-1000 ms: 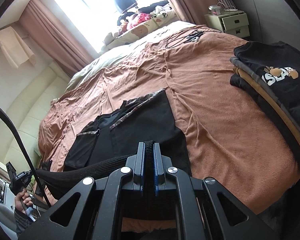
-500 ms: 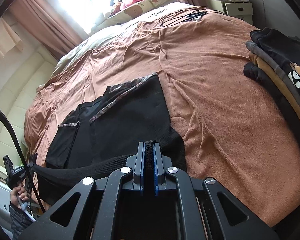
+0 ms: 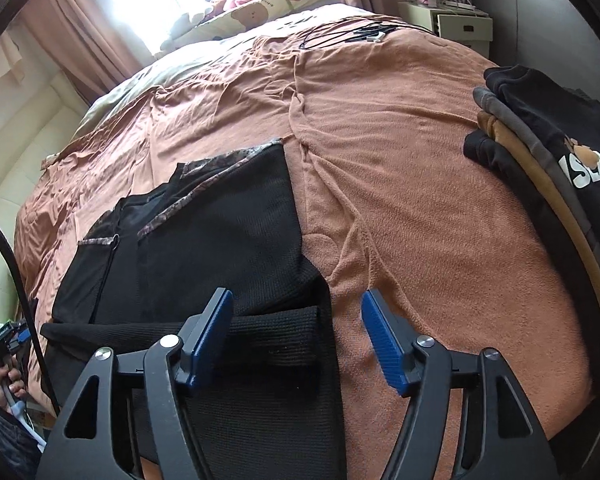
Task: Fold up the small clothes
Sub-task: 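Move both tools to the new folded edge of the shirt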
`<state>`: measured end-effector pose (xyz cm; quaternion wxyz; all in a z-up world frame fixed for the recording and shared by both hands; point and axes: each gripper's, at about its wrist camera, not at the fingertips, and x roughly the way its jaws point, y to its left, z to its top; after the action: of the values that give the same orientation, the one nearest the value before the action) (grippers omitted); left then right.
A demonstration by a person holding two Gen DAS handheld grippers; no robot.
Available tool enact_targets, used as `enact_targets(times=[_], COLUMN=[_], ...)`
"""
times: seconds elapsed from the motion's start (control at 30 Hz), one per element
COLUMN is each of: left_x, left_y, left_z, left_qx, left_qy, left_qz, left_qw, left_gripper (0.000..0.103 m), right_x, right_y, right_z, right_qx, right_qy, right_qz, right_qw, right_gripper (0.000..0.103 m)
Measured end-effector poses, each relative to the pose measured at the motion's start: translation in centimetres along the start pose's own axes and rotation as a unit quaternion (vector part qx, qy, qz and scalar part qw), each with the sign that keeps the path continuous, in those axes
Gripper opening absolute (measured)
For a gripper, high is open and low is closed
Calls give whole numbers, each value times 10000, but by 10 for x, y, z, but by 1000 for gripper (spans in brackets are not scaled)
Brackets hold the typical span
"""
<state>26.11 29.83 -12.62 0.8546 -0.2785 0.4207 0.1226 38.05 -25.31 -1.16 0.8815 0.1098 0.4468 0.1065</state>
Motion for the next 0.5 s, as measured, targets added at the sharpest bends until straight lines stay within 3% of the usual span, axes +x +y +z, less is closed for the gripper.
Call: enact_targets(times=[0.1, 0.5], left_x=[-7, 1], left_y=[0, -1], left_z=[-3, -25], left_qx=[242, 1069], left_qy=[-22, 434], left_qz=[75, 443], left_qw=[9997, 9923], left_gripper=[72, 72], right_x=[-6, -8], right_y=[-1, -4], right_z=[-8, -24], right_qx=[-108, -565], right_qy=[90, 645], right_qz=[1, -118], right_qw=[9999, 9962], right_gripper=[65, 65])
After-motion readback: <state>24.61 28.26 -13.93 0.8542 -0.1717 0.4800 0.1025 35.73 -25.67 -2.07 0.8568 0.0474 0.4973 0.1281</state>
